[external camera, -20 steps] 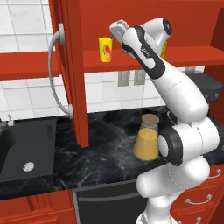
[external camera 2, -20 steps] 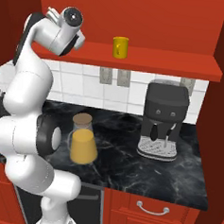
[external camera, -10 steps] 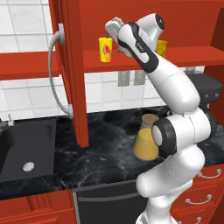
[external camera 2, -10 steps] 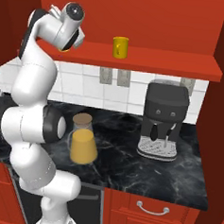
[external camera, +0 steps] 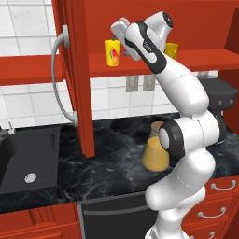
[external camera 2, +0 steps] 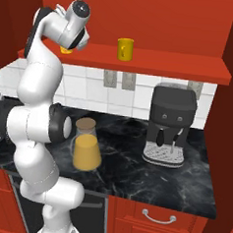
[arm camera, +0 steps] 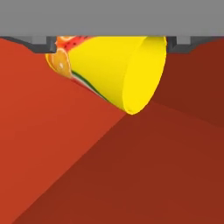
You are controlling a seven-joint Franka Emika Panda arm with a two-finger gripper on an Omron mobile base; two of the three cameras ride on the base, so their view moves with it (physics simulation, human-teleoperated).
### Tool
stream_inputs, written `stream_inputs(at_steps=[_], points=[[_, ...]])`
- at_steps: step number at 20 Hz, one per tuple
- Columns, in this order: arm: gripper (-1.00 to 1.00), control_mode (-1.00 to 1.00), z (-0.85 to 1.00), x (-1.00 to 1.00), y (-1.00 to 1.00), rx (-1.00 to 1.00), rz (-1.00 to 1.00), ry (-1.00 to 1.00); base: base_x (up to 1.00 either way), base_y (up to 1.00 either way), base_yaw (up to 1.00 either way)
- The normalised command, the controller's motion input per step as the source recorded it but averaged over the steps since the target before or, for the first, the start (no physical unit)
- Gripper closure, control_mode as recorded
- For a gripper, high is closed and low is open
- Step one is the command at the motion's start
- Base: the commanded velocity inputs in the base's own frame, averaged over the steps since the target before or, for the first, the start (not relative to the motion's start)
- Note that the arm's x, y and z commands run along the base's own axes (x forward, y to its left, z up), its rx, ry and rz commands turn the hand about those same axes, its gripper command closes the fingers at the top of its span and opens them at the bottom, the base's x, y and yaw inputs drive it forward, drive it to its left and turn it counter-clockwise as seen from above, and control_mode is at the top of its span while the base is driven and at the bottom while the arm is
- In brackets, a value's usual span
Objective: There is a tray on the dining counter. Grab the cup, mug, and pitcher and place them on the tray. The pitcher may be placed next to the tray if it cannot fit the tray.
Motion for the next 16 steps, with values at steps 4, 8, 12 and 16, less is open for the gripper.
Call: stream_inputs(at_steps=[4, 8, 12, 16], points=[[-1.00, -1.00, -0.21, 0.06, 0.00, 0.01, -0.01, 0.06, 0.00, 0.00, 0.00], [-1.00, -1.00, -0.24, 0.02, 0.00, 0.01, -0.01, 0.06, 0.00, 0.00, 0.00], [-1.00, -1.00, -0.24, 0.02, 0.00, 0.01, -0.01, 0.07, 0.00, 0.00, 0.00], [-1.00, -1.00, -0.25, 0.00, 0.00, 0.01, -0.02, 0.06, 0.00, 0.00, 0.00]])
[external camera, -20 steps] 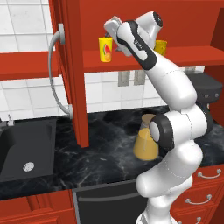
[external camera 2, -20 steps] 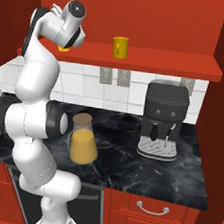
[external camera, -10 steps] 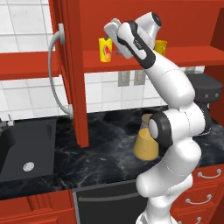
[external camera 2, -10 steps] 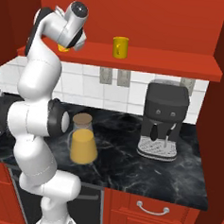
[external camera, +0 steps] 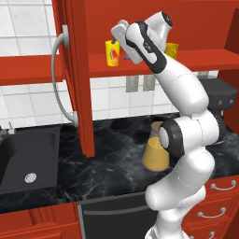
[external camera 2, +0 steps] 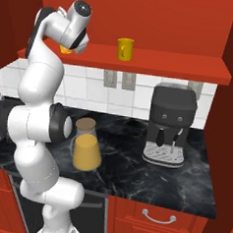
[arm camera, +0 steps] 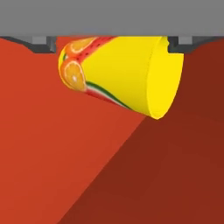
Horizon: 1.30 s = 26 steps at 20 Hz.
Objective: There is a tray on the dining counter. Grab the cup, mug, and pitcher and place them on the tray. The pitcher may be placed next to the tray if it cannot fit the tray.
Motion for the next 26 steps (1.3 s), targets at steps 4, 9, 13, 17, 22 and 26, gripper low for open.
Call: stream_inputs(at_steps=[4, 9, 13, 17, 22, 26], points=[[-1.00, -1.00, -0.31, 0.00, 0.00, 0.00, -0.05, 0.07, 0.00, 0.00, 0.00], [-1.00, -1.00, -0.35, 0.00, 0.00, 0.00, -0.07, 0.08, 0.00, 0.00, 0.00], [-1.00, -1.00, -0.36, -0.01, -0.02, 0.00, -0.08, 0.04, 0.00, 0.00, 0.00], [-1.00, -1.00, -0.45, -0.07, -0.11, 0.00, -0.09, 0.06, 0.00, 0.00, 0.00], [1.00, -1.00, -0.40, -0.06, -0.03, 0.00, -0.09, 0.05, 0.00, 0.00, 0.00], [1.00, -1.00, -0.22, 0.00, 0.00, 0.00, -0.08, 0.02, 0.00, 0.00, 0.00]])
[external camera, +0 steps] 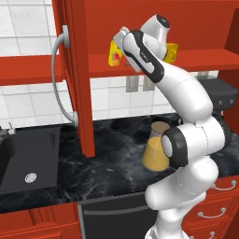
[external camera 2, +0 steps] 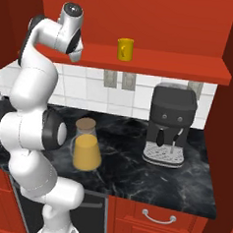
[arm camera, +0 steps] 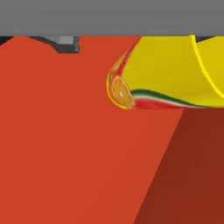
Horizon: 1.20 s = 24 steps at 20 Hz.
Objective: There is a tray on the dining counter. Grab the cup, mug, and pitcher and place them on the tray. The pitcher may be placed next to the tray if it cannot fit the tray.
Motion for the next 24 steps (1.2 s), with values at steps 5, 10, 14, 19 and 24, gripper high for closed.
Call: stream_inputs(at_steps=[5, 10, 14, 19, 24], points=[[1.00, -1.00, -0.12, 0.00, 0.00, 0.00, -0.07, 0.00, 0.00, 0.00, 0.00], [1.00, -1.00, -0.07, -0.05, 0.00, 0.00, -0.08, 0.00, 0.00, 0.00, 0.00], [1.00, -1.00, -0.01, -0.13, 0.00, 0.00, -0.11, 0.00, 0.00, 0.00, 0.00], [1.00, -1.00, 0.00, -0.36, 0.00, 0.01, -0.12, 0.00, 0.00, 0.00, 0.00], [1.00, -1.00, -0.01, -0.82, -0.05, 0.03, -0.13, 0.00, 0.00, 0.00, 0.00]])
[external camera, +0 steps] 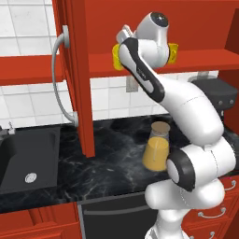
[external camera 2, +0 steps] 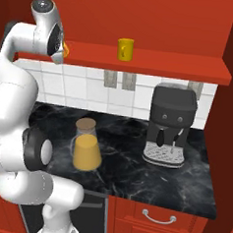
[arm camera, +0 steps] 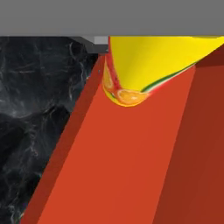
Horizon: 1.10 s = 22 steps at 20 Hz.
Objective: There is a tray on the dining counter. Grab the cup, mug, and pitcher and place them on the tray. The pitcher may be placed next to the tray if it cannot fit the tray.
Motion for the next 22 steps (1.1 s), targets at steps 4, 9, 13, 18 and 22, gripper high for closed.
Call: stream_inputs(at_steps=[4, 9, 13, 18, 22], points=[[1.00, -1.00, 0.00, -1.00, -0.12, 0.06, -0.13, 0.00, 0.00, 0.00, 0.00], [1.00, -1.00, 0.00, -1.00, -0.15, 0.09, -0.12, 0.00, 0.00, 0.00, 0.00], [1.00, -1.00, 0.00, -0.87, -0.15, 0.07, -0.09, 0.05, 0.00, 0.00, 0.00], [1.00, -1.00, 0.00, -0.57, -0.17, 0.05, -0.07, 0.22, 0.00, 0.00, 0.00], [1.00, -1.00, 0.00, -0.29, -0.22, 0.03, -0.05, 0.30, 0.00, 0.00, 0.00]])
